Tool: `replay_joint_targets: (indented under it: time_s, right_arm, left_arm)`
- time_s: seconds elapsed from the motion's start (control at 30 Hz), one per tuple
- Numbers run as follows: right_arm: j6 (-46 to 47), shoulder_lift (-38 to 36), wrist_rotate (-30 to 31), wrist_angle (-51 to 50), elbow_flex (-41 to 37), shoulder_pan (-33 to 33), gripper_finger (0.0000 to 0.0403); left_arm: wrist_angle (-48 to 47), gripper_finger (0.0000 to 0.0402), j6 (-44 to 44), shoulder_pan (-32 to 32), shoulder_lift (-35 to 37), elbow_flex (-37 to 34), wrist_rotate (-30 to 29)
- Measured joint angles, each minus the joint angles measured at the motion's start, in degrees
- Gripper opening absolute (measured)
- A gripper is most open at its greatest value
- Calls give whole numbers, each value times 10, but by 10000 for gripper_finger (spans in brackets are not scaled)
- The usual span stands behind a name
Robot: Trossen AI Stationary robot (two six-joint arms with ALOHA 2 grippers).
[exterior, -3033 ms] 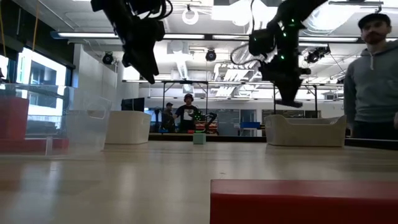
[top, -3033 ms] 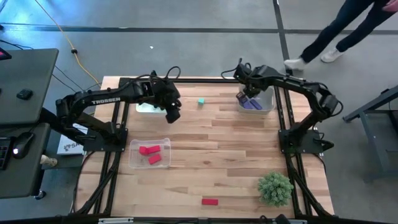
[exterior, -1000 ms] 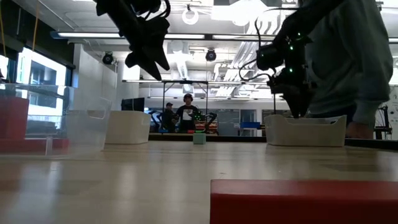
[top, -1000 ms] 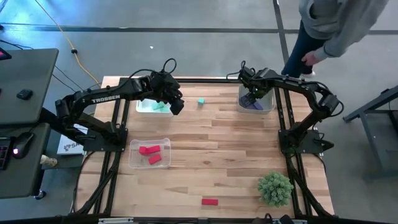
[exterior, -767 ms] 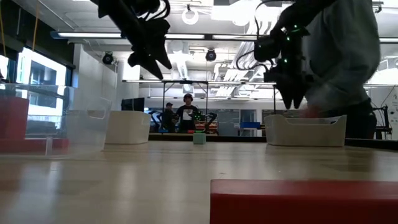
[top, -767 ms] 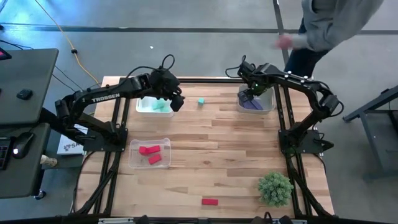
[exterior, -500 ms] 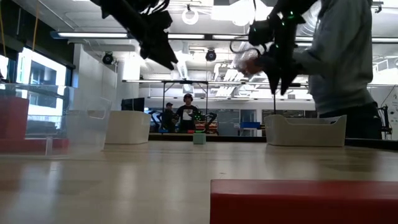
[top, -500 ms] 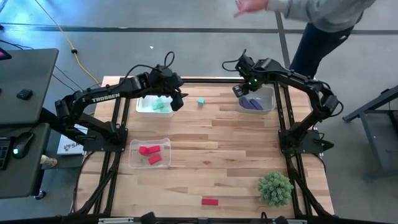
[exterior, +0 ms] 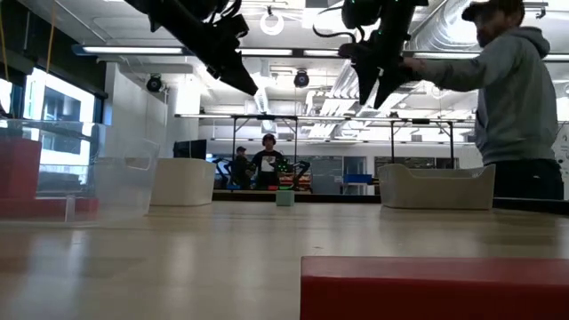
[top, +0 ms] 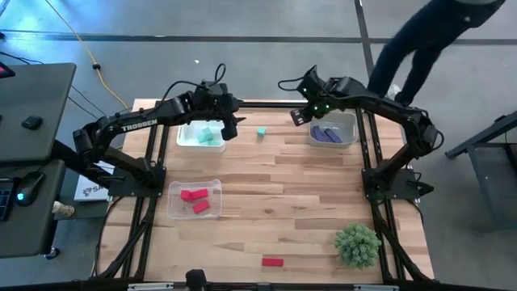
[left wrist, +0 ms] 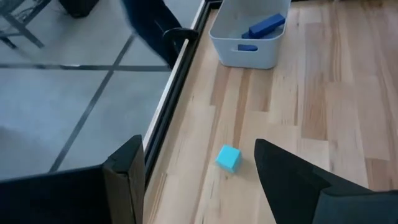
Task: Sort & place blocks by color
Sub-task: Put the light blue block into the white bin
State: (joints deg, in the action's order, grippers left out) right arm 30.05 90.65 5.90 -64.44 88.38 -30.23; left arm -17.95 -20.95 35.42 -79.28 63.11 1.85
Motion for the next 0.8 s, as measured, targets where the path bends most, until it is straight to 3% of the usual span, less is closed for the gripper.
replay_joint_targets:
  time_s: [0.4,0.8]
  right_arm:
    - [62,0,61,0,0,73,165]
    - [75,0,74,0,0,86,165]
  left_arm:
    - [18,211,-31,18,-37,0,38]
    - [39,211,-78,18,-116,0,66]
